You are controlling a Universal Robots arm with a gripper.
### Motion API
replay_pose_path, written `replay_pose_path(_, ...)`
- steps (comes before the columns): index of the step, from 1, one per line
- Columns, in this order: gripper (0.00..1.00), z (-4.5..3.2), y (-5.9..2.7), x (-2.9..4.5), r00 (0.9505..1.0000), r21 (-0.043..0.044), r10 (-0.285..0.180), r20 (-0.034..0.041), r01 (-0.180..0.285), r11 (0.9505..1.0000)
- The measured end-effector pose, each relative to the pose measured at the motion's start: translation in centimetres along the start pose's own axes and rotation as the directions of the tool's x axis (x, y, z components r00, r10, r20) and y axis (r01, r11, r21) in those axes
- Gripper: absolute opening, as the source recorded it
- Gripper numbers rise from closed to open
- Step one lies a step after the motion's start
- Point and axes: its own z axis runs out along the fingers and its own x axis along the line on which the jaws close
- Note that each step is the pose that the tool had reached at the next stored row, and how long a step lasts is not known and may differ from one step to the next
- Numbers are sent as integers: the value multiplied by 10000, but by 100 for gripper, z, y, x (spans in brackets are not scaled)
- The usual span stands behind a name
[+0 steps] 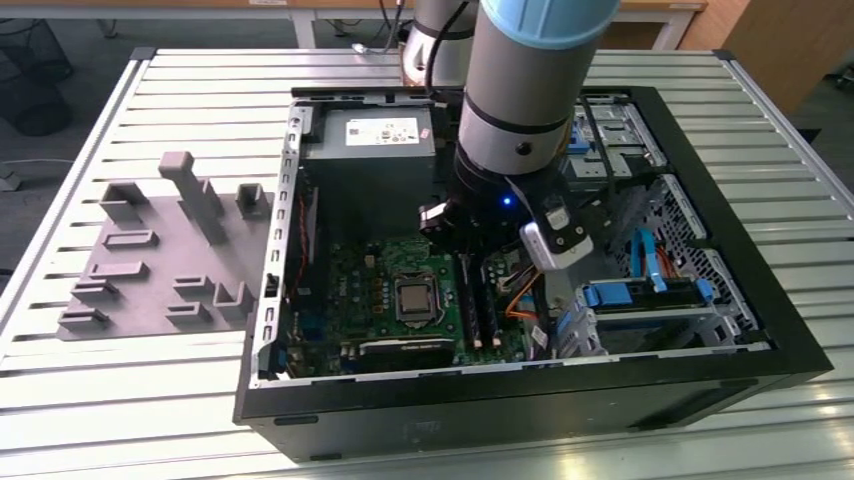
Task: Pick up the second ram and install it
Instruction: 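Press down the second ram until it locks into place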
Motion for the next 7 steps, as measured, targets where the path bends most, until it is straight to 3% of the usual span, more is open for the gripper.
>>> replay_pose_path(7,11,-5,0,0,10000,-2,0,1,0,10000)
